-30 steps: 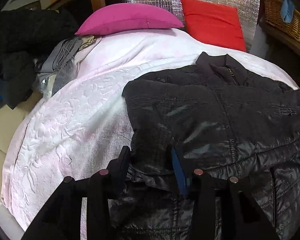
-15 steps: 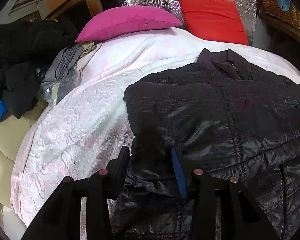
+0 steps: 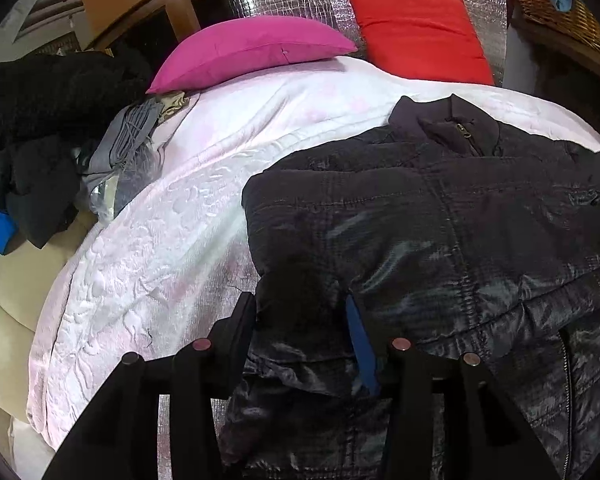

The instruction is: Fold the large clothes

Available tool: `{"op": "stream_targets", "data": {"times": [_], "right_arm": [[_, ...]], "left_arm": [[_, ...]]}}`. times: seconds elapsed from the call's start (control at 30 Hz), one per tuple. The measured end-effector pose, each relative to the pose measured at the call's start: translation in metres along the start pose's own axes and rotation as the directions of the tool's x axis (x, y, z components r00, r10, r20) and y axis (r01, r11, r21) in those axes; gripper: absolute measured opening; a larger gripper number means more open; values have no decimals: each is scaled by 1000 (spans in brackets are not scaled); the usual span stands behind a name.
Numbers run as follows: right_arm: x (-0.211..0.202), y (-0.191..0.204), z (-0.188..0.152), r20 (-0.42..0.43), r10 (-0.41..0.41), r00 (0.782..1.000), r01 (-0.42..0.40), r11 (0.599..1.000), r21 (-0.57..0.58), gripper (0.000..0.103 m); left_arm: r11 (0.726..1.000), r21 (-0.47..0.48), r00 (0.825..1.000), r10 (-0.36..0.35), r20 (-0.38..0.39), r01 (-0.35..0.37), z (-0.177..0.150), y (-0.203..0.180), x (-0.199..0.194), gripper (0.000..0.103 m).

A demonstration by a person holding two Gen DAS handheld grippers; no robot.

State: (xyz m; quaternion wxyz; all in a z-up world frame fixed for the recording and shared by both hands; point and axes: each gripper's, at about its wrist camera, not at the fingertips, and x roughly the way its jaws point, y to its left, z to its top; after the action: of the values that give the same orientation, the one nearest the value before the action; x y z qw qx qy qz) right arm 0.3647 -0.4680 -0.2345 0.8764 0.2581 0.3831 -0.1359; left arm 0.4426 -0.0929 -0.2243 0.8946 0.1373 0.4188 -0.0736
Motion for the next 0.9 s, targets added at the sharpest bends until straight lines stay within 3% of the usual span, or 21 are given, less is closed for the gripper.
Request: {"op": "stream_targets", "data": {"times": [0.1,0.17,0.23,0.33,0.9], "right_arm": [[11,-6,0,-48,-26,998,26,1000,10,42],[24,-14,-1,-103,-23,994,28,998,48,52],[23,-20,2,-119,3,993,8,996,89,53],[18,-20,5,-116,32,993,-20,994,108,56],[17,-20,3,-121,11,993,-1,996,86,62]], "left_arm": [[1000,3,1000,0,1,0,-1,0,0,48],[1000,4,1000,4,3,-4,0,1,0,48],[1000,5,1000,6,5,-6,0,2,0,48],[1000,-1,1000,6,5,-6,0,3,0,48],[1000,3,1000,11,12,-11,0,2,-2,48]]}}
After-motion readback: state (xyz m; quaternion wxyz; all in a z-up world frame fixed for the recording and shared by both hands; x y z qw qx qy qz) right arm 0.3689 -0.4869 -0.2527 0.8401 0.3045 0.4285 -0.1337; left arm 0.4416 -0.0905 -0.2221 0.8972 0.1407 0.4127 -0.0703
